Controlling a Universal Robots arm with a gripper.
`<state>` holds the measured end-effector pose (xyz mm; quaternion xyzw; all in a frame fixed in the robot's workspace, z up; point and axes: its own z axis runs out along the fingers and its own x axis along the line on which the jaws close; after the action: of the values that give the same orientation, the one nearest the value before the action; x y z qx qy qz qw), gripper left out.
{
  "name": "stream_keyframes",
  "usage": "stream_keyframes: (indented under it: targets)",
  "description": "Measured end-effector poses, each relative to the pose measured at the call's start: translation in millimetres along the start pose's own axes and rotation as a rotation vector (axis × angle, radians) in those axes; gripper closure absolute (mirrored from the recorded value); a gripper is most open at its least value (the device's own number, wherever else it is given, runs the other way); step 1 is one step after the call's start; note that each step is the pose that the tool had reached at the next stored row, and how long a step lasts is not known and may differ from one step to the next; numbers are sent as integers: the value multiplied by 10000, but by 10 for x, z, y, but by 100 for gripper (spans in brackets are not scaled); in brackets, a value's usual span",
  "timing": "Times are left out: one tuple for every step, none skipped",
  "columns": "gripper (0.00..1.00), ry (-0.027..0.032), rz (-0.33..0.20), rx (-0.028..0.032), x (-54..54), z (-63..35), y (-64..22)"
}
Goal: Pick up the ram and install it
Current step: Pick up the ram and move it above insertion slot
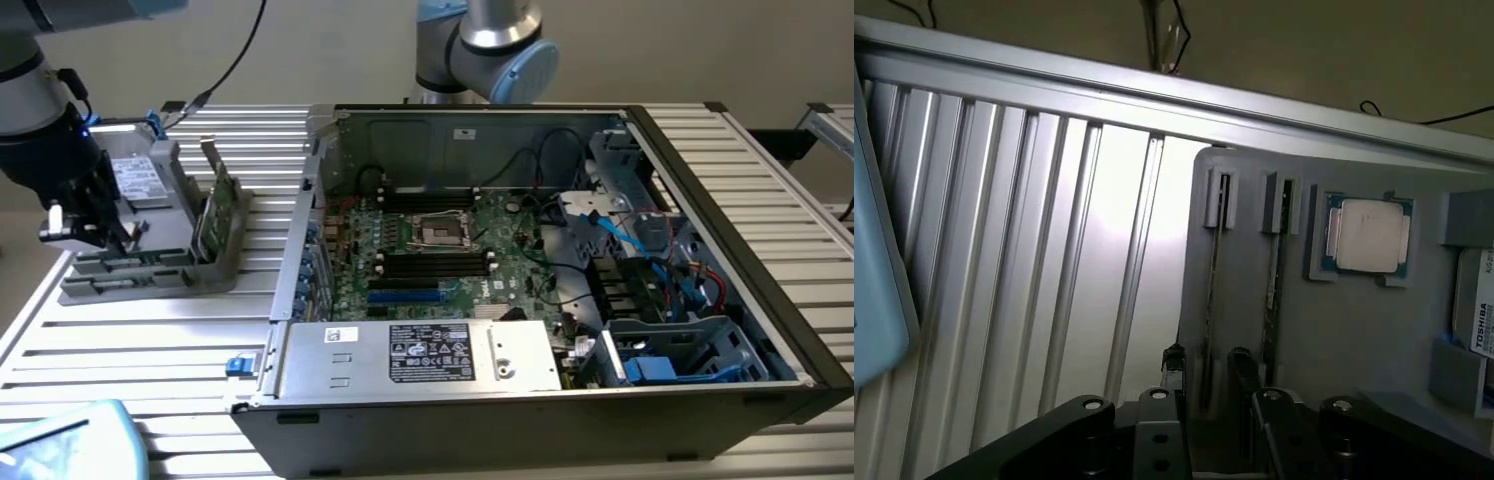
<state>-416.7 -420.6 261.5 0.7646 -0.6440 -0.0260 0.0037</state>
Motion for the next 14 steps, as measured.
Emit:
stream_keyframes:
  targets:
    - [69, -7, -8, 1, 2, 20, 2]
    - [69, -13, -15, 1, 4, 37, 4]
    - [69, -20, -21, 2, 6, 56, 6]
    - [69, -26, -25, 0, 7, 74, 9]
    - [69, -32, -29, 0, 8, 92, 10]
    - [69, -37, -33, -2, 9, 109, 12]
    - [69, -44, -35, -1, 11, 130, 14]
    - [69, -48, -36, -2, 11, 146, 16]
    - [69, -54, -38, -3, 12, 166, 18]
    - [69, -59, -39, -3, 13, 184, 20]
    - [69, -64, -42, -3, 14, 202, 22]
    - [69, -68, -44, -4, 16, 220, 24]
    - [69, -73, -47, -4, 17, 237, 26]
    - [69, -78, -52, -5, 20, 257, 27]
